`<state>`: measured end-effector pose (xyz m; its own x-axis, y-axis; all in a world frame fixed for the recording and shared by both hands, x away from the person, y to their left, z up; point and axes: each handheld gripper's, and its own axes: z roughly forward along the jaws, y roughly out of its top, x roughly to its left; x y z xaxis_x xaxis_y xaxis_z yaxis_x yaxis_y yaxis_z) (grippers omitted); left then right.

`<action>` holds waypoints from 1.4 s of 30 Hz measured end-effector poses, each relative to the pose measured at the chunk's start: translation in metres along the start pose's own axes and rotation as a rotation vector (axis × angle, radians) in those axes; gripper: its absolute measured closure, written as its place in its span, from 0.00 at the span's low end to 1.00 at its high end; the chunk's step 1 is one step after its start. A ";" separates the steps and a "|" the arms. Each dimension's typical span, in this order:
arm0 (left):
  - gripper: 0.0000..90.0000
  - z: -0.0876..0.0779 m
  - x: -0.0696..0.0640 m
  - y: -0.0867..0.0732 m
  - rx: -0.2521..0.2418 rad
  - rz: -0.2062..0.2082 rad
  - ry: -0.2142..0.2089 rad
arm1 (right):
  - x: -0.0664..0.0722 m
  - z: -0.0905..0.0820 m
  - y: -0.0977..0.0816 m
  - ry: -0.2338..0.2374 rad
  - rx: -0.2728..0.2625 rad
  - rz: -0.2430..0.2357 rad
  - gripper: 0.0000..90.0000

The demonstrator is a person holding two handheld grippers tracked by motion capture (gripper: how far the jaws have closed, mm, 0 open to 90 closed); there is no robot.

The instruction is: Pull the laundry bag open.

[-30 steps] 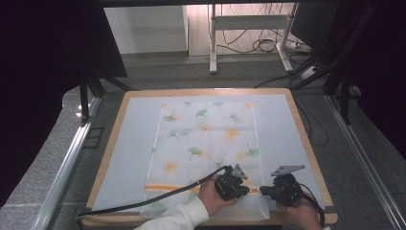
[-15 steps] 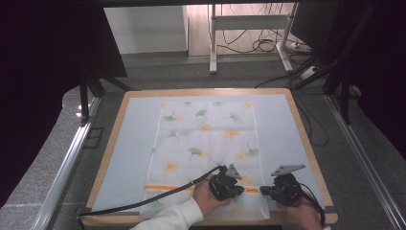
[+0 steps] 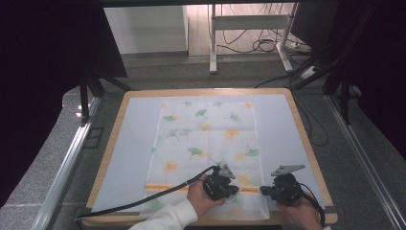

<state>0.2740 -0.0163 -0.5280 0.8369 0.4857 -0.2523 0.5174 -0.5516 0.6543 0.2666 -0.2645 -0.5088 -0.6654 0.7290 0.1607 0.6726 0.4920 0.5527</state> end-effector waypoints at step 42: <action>1.00 -0.043 0.027 -0.039 -0.007 -0.046 0.043 | -0.002 0.000 0.000 0.013 -0.001 -0.001 1.00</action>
<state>0.2684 0.0475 -0.5301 0.8041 0.5387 -0.2514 0.5534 -0.5236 0.6478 0.2678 -0.2660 -0.5091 -0.6699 0.7225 0.1708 0.6719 0.4921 0.5535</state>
